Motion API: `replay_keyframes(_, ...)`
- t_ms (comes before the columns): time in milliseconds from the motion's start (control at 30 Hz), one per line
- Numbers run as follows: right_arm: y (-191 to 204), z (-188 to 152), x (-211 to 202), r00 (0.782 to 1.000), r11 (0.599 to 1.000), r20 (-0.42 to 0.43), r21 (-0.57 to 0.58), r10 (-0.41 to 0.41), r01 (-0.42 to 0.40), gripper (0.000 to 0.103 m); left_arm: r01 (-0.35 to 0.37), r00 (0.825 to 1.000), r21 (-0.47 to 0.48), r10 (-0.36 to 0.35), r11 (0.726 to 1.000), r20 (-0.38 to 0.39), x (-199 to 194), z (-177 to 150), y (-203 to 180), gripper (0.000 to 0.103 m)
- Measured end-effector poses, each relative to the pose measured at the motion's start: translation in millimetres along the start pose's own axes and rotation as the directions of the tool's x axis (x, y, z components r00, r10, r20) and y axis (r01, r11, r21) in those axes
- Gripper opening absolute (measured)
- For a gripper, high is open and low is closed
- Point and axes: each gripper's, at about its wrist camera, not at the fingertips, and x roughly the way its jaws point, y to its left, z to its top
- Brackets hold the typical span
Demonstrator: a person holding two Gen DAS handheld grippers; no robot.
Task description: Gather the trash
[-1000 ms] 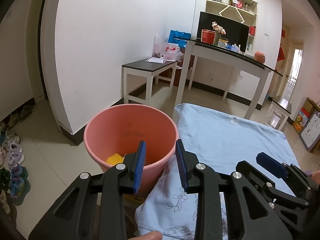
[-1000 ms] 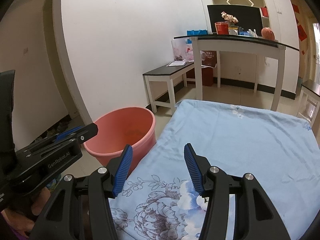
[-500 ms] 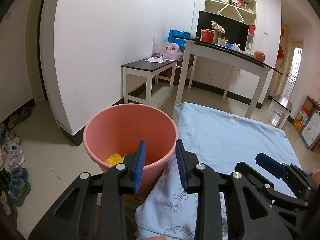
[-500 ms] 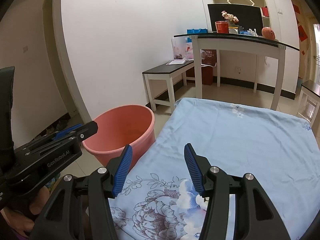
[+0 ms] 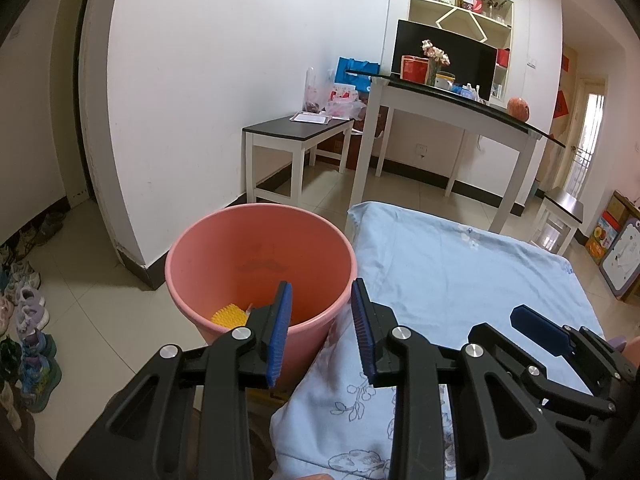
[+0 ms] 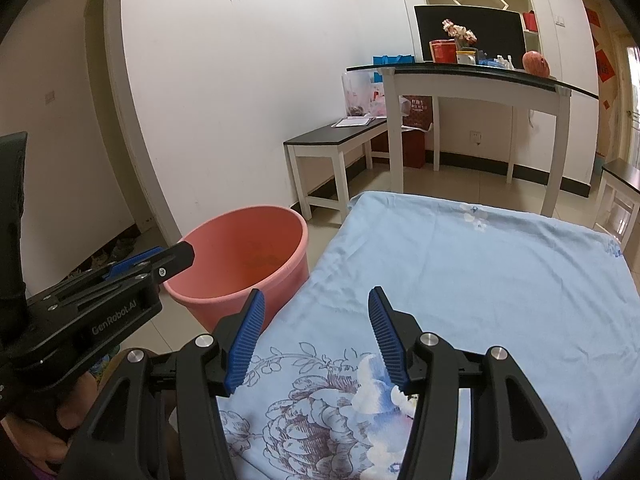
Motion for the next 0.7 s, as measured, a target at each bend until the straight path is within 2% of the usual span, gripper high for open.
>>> replay_keyframes(700,-4.7,-9.0,5.3,1.000,1.000,-0.008,0.007,-0.001,0.001,0.054,-0.001,1.000,-0.001,0.001,1.000,-0.002,0.3,-0.5,-1.1,0.031)
